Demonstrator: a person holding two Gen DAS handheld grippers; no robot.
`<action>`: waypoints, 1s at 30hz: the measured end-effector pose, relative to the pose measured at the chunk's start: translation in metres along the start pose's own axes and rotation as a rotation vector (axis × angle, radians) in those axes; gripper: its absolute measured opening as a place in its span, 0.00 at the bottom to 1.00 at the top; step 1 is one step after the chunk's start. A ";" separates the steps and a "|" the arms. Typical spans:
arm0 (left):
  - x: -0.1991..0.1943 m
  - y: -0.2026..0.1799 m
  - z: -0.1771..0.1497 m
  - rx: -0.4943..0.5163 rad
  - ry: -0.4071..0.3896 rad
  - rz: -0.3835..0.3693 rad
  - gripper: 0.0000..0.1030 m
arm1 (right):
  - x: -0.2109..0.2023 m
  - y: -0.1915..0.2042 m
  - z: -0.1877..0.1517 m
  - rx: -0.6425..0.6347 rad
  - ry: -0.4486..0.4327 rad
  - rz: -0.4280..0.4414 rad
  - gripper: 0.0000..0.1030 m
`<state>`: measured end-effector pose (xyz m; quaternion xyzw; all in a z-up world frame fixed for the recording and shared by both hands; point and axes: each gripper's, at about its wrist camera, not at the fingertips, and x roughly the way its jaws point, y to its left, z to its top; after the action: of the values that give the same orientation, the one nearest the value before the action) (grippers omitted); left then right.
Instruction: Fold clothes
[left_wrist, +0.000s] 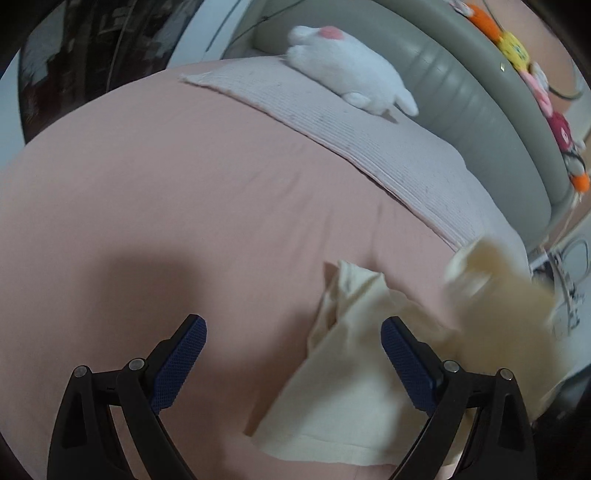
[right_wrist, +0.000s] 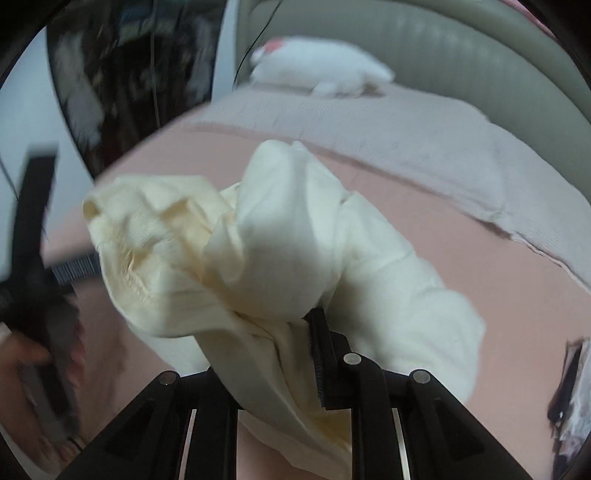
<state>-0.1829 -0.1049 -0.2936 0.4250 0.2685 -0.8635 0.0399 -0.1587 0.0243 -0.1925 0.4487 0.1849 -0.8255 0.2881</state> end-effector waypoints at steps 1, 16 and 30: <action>0.000 0.003 0.001 -0.013 0.000 0.007 0.94 | 0.010 0.007 -0.002 -0.025 0.021 -0.016 0.20; -0.050 -0.046 0.000 0.150 -0.136 -0.204 0.94 | -0.116 -0.063 -0.045 0.246 -0.132 0.074 0.73; 0.007 -0.110 -0.032 0.391 0.108 -0.124 0.28 | -0.058 -0.115 -0.060 0.451 0.064 -0.104 0.61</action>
<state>-0.1972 0.0063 -0.2679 0.4529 0.1232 -0.8760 -0.1112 -0.1694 0.1645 -0.1698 0.5175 0.0276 -0.8450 0.1318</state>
